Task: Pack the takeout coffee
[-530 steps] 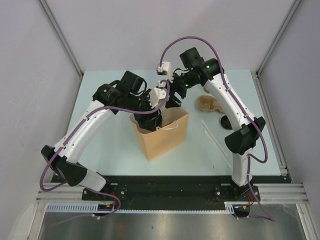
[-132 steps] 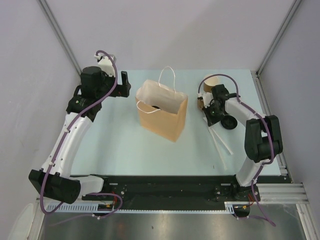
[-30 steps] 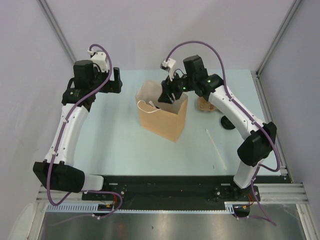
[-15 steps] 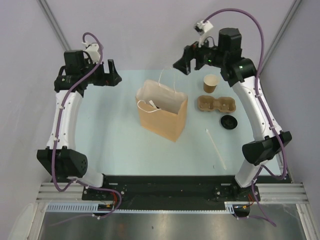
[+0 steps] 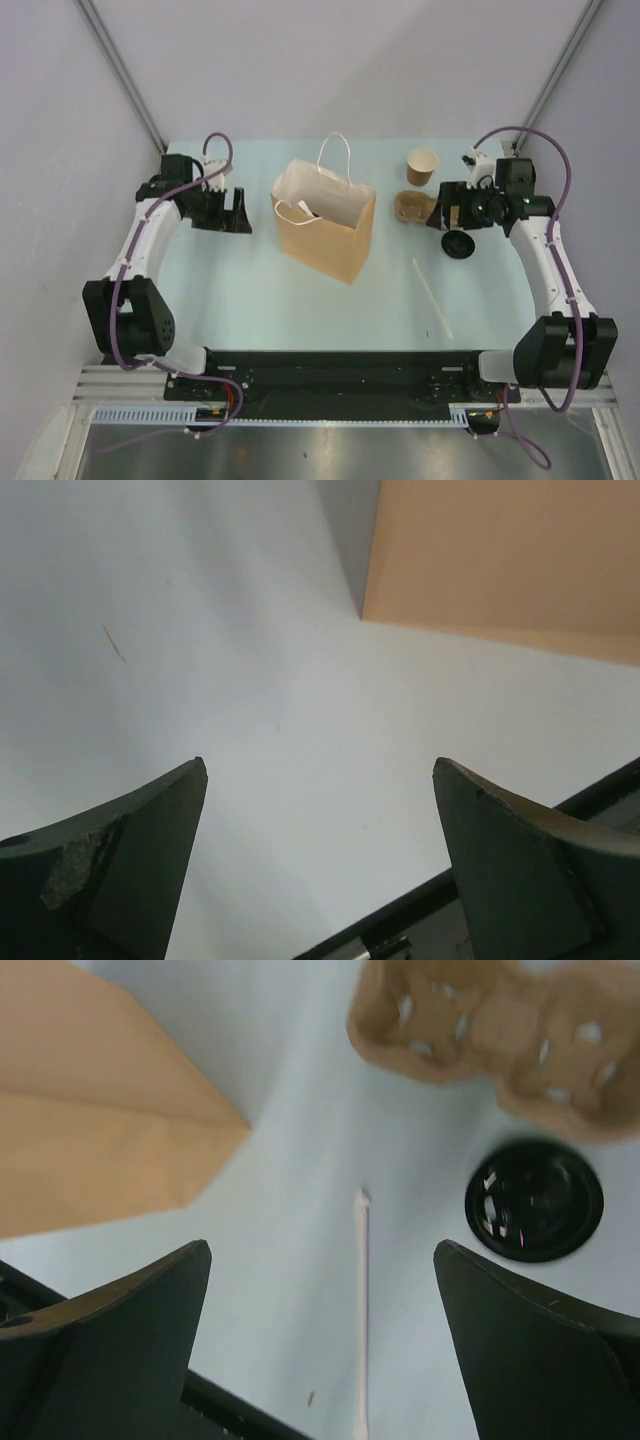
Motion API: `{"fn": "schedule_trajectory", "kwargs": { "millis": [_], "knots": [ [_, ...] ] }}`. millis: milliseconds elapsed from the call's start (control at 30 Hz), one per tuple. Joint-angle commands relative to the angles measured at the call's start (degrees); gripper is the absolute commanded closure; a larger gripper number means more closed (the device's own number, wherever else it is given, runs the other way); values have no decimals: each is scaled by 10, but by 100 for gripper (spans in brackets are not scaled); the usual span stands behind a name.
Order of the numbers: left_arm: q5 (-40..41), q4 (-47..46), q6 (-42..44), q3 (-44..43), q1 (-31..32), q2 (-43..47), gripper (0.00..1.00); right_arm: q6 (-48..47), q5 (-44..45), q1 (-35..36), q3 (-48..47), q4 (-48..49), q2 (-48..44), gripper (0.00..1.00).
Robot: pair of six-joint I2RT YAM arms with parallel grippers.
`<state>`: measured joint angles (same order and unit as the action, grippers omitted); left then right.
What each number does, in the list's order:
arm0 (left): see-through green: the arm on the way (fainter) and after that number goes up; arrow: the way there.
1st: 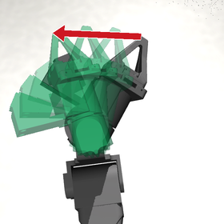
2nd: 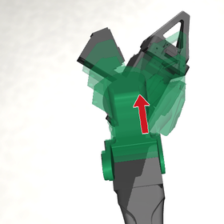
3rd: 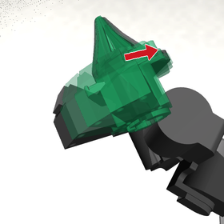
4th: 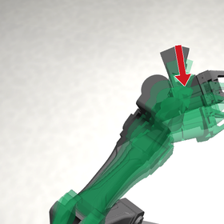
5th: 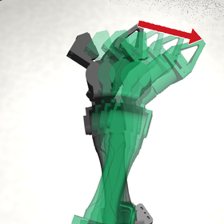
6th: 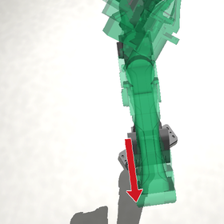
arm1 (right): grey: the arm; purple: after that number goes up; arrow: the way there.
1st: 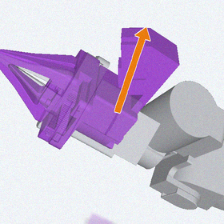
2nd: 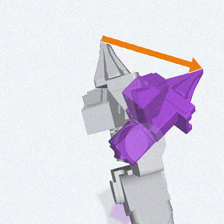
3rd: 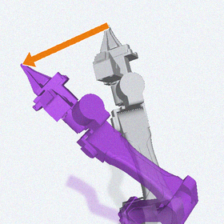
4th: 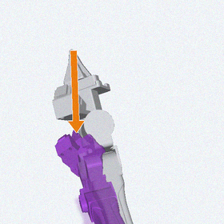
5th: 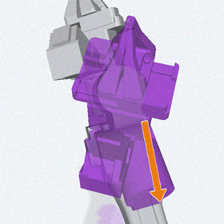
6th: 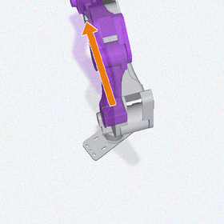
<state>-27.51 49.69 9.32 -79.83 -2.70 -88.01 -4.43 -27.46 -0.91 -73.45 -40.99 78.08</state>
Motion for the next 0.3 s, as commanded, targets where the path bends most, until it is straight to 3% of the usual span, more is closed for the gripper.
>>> {"fn": "schedule_trajectory", "kwargs": {
  "millis": [0, 133, 267],
  "knots": [
    [19, -38, 28, 90, 1, 73, 0, -41, 14, -30, 66, -15, -69, 1],
    [35, -53, 21, 123, 0, 93, 1, -32, 16, -39, 92, -6, -87, 0],
    [53, -56, 3, 97, -3, 86, 0, -5, 7, -60, 87, 30, -86, 0]
  ]
}}
